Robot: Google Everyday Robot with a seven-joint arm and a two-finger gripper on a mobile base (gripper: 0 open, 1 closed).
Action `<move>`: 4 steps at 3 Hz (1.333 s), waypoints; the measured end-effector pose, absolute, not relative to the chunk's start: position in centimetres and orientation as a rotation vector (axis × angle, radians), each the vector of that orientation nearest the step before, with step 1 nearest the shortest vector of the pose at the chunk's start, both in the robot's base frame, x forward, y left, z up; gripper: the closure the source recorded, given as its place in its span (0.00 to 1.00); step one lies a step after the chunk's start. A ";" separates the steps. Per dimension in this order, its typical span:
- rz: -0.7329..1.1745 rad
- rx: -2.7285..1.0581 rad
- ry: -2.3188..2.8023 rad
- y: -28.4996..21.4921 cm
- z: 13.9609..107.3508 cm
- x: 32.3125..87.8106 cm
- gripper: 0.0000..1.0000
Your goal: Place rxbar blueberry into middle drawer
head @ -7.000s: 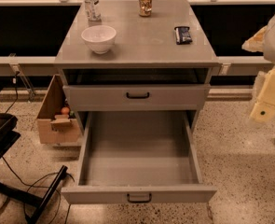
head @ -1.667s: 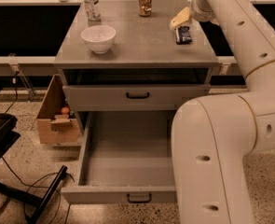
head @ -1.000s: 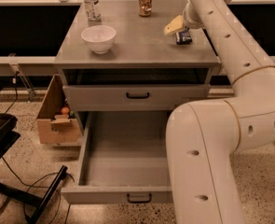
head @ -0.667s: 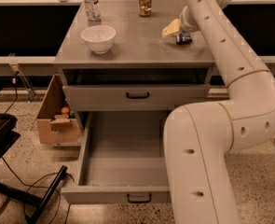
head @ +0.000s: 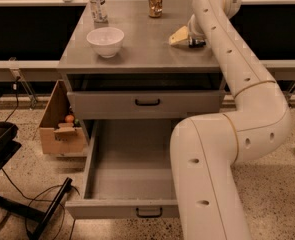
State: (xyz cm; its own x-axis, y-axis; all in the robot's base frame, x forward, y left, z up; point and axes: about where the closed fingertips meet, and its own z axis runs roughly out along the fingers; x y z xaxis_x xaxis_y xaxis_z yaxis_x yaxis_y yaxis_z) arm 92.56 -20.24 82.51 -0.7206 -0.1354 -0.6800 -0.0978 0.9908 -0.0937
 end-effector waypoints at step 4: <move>-0.063 -0.151 2.391 -20.2 83.7 91.9 0.88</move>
Offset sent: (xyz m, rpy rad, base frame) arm -0.0005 -0.0011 -0.0027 0.0044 0.0107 -0.0074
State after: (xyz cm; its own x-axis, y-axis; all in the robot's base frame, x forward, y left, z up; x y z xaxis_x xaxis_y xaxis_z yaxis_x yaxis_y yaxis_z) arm 91.86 -20.17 83.71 -0.7285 -0.1271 -0.6732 -0.0913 0.9919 -0.0884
